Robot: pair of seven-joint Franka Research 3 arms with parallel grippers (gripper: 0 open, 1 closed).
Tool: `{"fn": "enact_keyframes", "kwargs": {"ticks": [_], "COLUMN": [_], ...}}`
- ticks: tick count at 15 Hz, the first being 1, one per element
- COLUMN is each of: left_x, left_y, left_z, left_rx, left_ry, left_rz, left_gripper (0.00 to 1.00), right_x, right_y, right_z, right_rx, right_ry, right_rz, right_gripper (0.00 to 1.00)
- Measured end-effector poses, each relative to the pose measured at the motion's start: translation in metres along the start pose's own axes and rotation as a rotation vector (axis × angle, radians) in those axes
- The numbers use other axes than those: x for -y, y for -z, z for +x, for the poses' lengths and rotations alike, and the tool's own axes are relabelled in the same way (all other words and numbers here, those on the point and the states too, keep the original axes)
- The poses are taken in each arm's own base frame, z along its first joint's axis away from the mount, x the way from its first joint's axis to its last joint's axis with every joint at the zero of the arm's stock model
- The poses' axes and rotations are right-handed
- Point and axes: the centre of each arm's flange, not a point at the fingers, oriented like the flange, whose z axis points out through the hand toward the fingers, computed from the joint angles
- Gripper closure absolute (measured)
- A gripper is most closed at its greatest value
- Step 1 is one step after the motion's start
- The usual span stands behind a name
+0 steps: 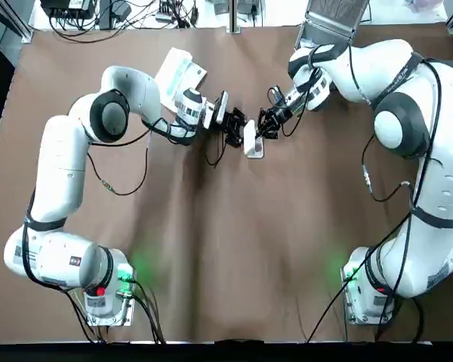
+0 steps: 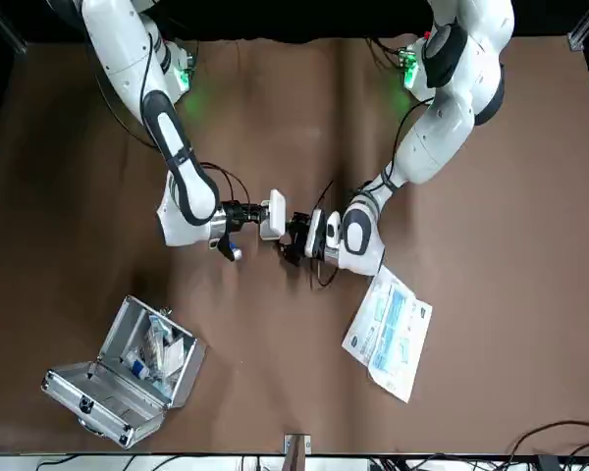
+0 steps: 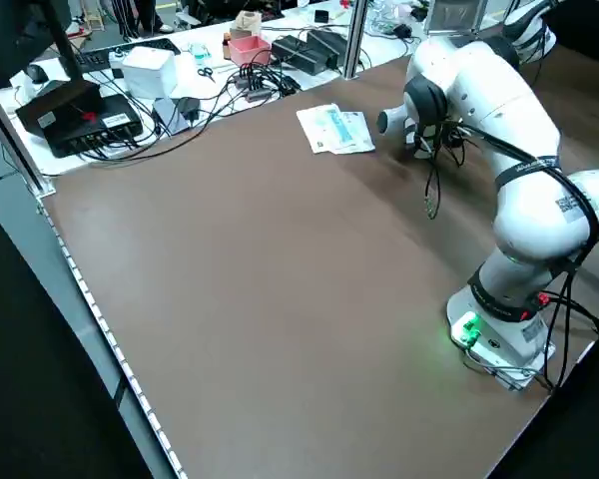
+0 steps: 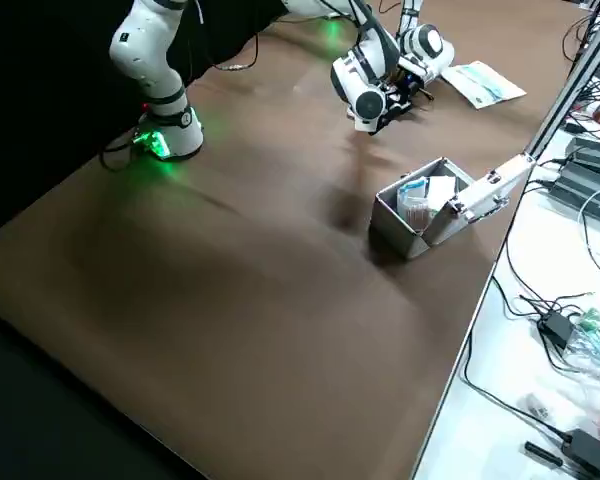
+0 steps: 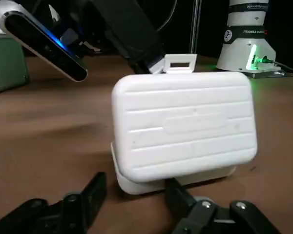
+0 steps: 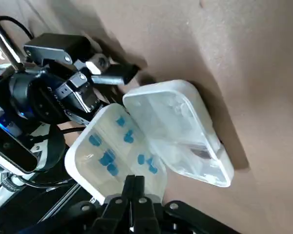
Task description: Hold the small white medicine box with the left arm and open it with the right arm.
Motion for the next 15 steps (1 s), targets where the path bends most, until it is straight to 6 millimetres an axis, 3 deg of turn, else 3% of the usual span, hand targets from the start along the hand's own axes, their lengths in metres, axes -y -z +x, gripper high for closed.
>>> {"fn": "enact_keyframes", "kwargs": {"ticks": [4, 15], "left_x": [0.002, 0.003], "left_y": [0.001, 0.004], "left_z": [0.0, -0.001], "left_rx": [0.0, 0.001], "left_ry": [0.006, 0.01], "left_rz": [0.009, 0.014], "left_gripper": [0.09, 0.04], "right_x": [0.004, 0.014], "right_y": [-0.005, -0.011], "right_z": [-0.003, -0.006], "right_rx": [0.006, 0.007], "right_ry": [0.004, -0.001], "right_rz": [-0.005, 0.005], "right_gripper": [0.99, 0.99]}}
